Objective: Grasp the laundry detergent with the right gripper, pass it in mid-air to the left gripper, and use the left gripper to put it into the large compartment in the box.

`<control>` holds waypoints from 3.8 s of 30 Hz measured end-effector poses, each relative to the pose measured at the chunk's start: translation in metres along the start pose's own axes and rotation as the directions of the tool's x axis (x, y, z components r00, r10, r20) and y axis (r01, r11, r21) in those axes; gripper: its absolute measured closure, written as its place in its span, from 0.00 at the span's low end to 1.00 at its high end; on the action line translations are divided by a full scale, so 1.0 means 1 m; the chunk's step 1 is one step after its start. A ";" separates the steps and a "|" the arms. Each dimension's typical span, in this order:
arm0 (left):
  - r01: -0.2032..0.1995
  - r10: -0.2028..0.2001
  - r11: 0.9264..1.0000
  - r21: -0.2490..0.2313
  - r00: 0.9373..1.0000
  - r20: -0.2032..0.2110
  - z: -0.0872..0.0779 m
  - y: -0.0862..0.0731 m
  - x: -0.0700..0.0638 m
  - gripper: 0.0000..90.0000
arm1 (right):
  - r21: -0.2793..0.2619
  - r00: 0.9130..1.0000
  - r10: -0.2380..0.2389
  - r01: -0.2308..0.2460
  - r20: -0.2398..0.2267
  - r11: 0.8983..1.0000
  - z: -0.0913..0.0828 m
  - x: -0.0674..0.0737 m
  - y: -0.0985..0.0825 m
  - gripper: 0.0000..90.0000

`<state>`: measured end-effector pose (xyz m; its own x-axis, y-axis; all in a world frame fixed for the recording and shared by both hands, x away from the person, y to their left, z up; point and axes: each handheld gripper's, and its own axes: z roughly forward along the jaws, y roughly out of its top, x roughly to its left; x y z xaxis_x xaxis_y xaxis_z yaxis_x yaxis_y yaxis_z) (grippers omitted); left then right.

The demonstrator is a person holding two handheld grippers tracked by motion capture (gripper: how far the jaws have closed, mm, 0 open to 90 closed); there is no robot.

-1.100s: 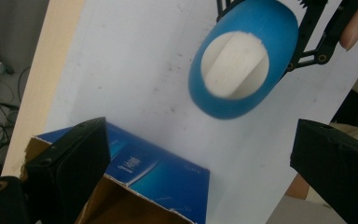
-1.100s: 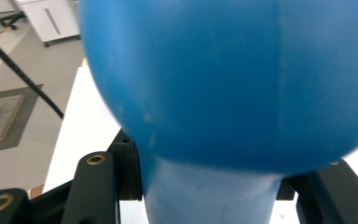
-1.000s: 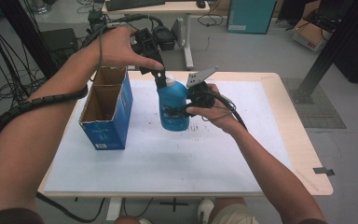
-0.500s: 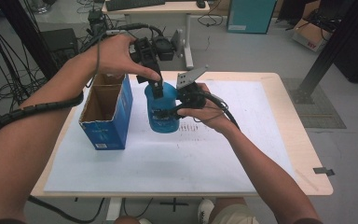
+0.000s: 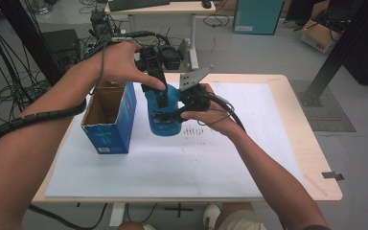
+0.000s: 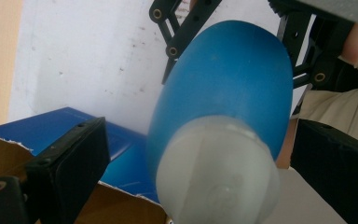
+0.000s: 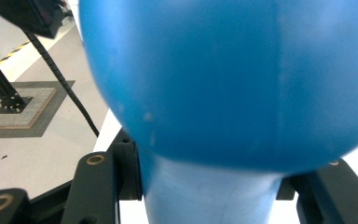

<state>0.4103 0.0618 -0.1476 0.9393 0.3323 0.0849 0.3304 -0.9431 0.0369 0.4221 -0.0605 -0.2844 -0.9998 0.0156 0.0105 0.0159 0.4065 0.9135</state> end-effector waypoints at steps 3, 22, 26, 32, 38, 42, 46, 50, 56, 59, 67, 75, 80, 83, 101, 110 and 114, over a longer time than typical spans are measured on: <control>-0.004 0.004 1.000 0.005 1.000 0.005 0.000 0.001 0.000 0.06 | -0.003 1.000 0.003 -0.003 0.001 1.000 -0.001 0.000 0.000 0.49; -0.018 0.018 1.000 0.008 1.000 0.004 0.005 0.005 0.001 0.06 | -0.002 1.000 -0.001 0.001 0.006 1.000 -0.004 -0.002 0.001 0.49; -0.016 0.016 1.000 0.011 1.000 0.001 0.005 0.004 0.001 0.06 | 0.000 1.000 0.002 -0.002 0.006 1.000 -0.004 -0.002 0.002 0.49; -0.017 0.017 1.000 0.008 1.000 0.001 0.003 0.003 0.000 0.06 | 0.005 1.000 -0.003 0.003 0.007 1.000 -0.004 -0.001 0.002 0.49; -0.016 0.016 1.000 0.006 1.000 -0.005 0.002 0.003 -0.002 0.06 | 0.001 1.000 -0.011 0.011 0.014 1.000 -0.005 -0.001 0.003 0.49; -0.023 0.023 1.000 0.011 1.000 0.002 0.001 0.005 -0.002 0.06 | -0.001 1.000 -0.007 0.007 0.015 1.000 -0.006 0.000 0.003 0.49; -0.025 0.025 1.000 0.010 1.000 -0.012 0.002 0.006 -0.002 0.06 | -0.002 1.000 -0.005 0.005 0.013 1.000 -0.008 0.001 0.003 0.49; -0.025 0.025 1.000 0.011 1.000 -0.012 0.001 0.007 -0.002 0.06 | -0.003 1.000 -0.003 0.003 0.016 1.000 -0.009 0.000 0.004 0.49; -0.033 0.033 0.999 0.022 0.999 -0.002 0.000 0.009 -0.001 0.06 | -0.008 1.000 -0.002 0.002 0.022 1.000 -0.010 -0.001 0.003 0.49; -0.028 0.028 0.999 0.021 1.000 -0.001 0.001 0.009 0.000 0.06 | -0.004 1.000 -0.004 0.004 0.022 1.000 -0.010 -0.001 0.003 0.49; 0.035 -0.035 0.999 -0.036 0.999 -0.011 0.007 0.009 -0.005 0.06 | -0.021 1.000 0.007 -0.007 0.011 1.000 -0.010 -0.001 0.004 0.49; 0.035 -0.035 0.999 -0.041 0.999 -0.010 0.007 0.008 -0.005 0.06 | -0.014 1.000 0.016 -0.016 0.004 1.000 -0.009 0.000 0.004 0.49; 0.032 -0.032 0.999 -0.030 0.999 0.003 0.007 0.008 -0.004 0.06 | -0.015 1.000 -0.009 0.010 0.011 1.000 -0.008 -0.001 0.004 0.49; 0.036 -0.036 0.999 -0.036 0.999 -0.004 0.008 0.008 -0.005 0.06 | -0.013 1.000 -0.012 0.012 0.011 1.000 -0.007 -0.001 0.004 0.49; 0.028 -0.028 0.999 -0.029 1.000 0.003 0.007 0.009 -0.003 0.06 | -0.010 1.000 -0.010 0.010 0.017 1.000 -0.007 -0.002 0.003 0.49; 0.025 -0.024 0.999 -0.030 1.000 0.019 0.006 0.009 -0.002 0.06 | -0.009 1.000 -0.013 0.013 0.016 1.000 -0.007 -0.003 0.003 0.49; 0.018 -0.018 0.999 -0.027 1.000 0.013 0.006 0.009 -0.002 0.06 | -0.008 1.000 -0.015 0.015 0.016 1.000 -0.007 -0.003 0.004 0.49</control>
<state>0.4124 0.0528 -0.1529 0.9343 0.3492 0.0716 0.3450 -0.9364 0.0649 0.4255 -0.0650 -0.2784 -0.9997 0.0243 -0.0093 0.0012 0.3989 0.9170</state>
